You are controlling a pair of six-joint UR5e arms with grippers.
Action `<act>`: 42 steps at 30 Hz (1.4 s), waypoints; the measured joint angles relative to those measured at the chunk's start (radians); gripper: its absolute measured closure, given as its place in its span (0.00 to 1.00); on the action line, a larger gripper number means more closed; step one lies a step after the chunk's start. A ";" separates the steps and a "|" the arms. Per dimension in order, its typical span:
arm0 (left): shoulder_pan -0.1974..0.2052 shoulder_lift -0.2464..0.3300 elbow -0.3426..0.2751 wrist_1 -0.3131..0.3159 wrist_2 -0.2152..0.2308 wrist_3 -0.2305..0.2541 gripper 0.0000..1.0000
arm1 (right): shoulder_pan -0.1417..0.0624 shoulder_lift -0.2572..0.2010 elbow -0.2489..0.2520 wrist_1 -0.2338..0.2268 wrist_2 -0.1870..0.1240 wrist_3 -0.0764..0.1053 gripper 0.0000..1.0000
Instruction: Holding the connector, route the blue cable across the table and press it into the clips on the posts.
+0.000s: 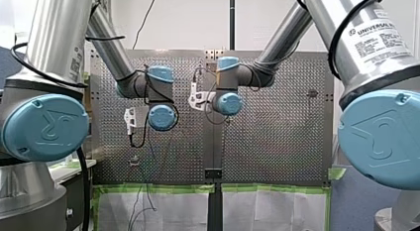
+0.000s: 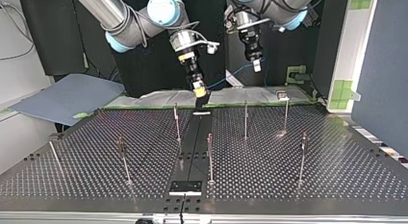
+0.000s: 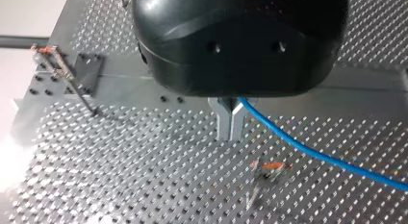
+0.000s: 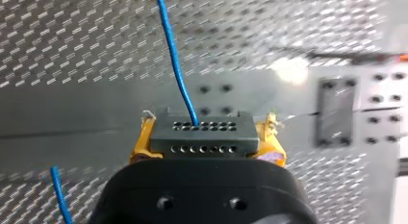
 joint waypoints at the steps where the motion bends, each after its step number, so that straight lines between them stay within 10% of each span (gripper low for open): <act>1: 0.008 0.008 0.001 -0.009 0.003 0.000 1.00 | 0.000 -0.009 -0.009 0.009 -0.009 0.000 1.00; 10: 0.084 0.084 0.009 -0.085 0.041 -0.002 1.00 | 0.014 -0.031 -0.090 0.090 -0.071 -0.004 1.00; 33: 0.286 0.286 0.127 -0.216 0.174 -0.043 1.00 | 0.040 0.055 -0.296 0.296 -0.083 0.004 1.00; 42: 0.363 0.279 0.153 -0.211 0.233 -0.045 1.00 | 0.043 0.072 -0.377 0.377 -0.096 0.012 1.00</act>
